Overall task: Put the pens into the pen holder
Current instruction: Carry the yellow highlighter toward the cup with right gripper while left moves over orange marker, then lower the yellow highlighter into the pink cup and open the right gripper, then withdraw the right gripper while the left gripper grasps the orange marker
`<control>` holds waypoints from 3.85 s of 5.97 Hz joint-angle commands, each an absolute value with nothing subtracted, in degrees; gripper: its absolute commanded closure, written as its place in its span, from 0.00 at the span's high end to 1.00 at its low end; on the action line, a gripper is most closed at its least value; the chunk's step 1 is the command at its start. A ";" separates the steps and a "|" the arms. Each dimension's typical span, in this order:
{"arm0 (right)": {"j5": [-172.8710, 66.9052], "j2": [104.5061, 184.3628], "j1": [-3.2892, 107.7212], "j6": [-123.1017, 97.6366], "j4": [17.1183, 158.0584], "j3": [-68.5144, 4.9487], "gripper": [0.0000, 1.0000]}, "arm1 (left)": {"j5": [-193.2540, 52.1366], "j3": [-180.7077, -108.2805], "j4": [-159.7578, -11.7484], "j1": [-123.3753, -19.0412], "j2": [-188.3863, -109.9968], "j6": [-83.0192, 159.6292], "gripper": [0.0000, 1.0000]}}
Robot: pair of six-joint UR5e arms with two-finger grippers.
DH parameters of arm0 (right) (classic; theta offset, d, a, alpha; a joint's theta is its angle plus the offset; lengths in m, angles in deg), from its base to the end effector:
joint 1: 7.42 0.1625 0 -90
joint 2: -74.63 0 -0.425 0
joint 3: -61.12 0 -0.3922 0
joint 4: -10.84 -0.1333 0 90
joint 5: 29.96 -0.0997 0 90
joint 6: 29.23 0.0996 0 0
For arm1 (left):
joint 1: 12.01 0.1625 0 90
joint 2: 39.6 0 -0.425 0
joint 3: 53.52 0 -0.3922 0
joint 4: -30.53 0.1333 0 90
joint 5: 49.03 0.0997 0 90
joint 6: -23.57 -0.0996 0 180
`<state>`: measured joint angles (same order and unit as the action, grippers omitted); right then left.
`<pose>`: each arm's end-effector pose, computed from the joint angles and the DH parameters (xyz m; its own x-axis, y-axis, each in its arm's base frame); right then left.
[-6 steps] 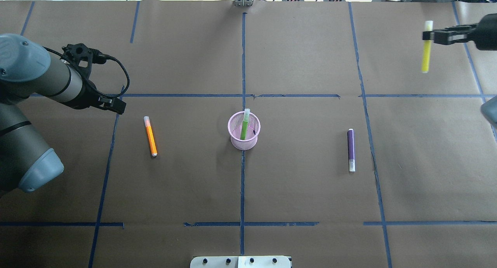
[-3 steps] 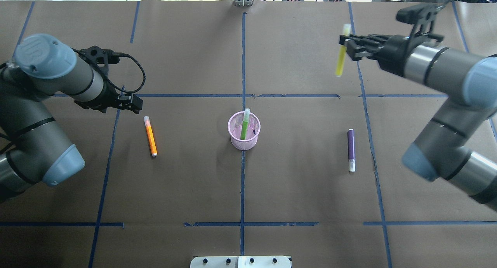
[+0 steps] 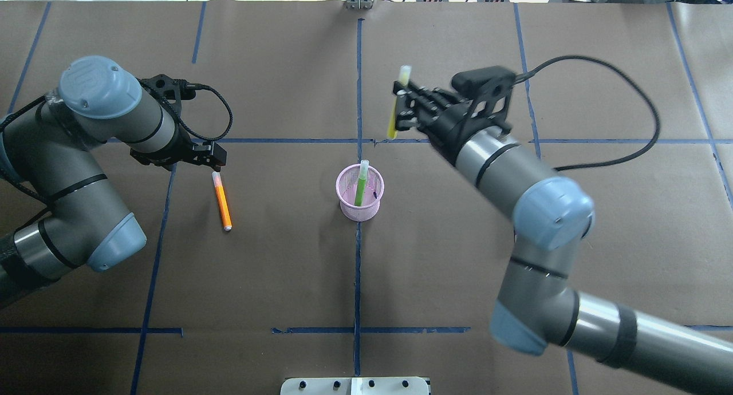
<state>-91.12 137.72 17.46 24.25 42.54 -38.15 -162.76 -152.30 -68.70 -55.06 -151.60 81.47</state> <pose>-0.4572 -0.4119 0.2037 0.4220 -0.3789 0.8236 -0.6889 0.4565 0.5630 0.3976 -0.4990 0.3616 0.7058 0.0064 -0.7084 0.0718 0.9942 0.0805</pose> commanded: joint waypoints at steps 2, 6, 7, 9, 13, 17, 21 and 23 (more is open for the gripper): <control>-87.53 135.97 12.54 17.88 44.68 -34.79 0.00 | -162.76 -151.52 -69.14 -54.99 -151.92 81.41 1.00; -84.54 134.66 9.11 17.53 44.59 -30.57 0.03 | -162.76 -151.52 -69.23 -54.90 -151.92 81.23 1.00; -84.45 134.48 9.02 17.79 44.50 -30.46 0.38 | -162.76 -151.52 -69.14 -54.90 -151.83 81.14 1.00; -84.80 134.66 8.93 17.53 43.98 -30.54 1.00 | -162.76 -151.52 -69.23 -54.90 -151.83 81.05 1.00; -95.29 134.92 14.44 17.70 59.79 -40.07 1.00 | -162.67 -149.95 -69.14 -53.33 -153.15 86.20 1.00; -131.14 134.74 32.27 21.04 100.44 -49.70 1.00 | -162.40 -147.31 -69.14 -50.34 -153.85 94.32 1.00; -131.30 135.01 32.66 21.30 100.67 -49.88 1.00 | -162.32 -142.04 -72.30 -50.25 -155.44 94.15 0.95; -131.30 135.01 32.92 21.30 100.58 -49.97 1.00 | -162.32 -142.12 -72.39 -50.59 -155.44 93.71 0.87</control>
<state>-131.30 135.00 32.75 21.29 100.60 -49.92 -162.34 -142.20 -72.28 -50.38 -155.48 93.90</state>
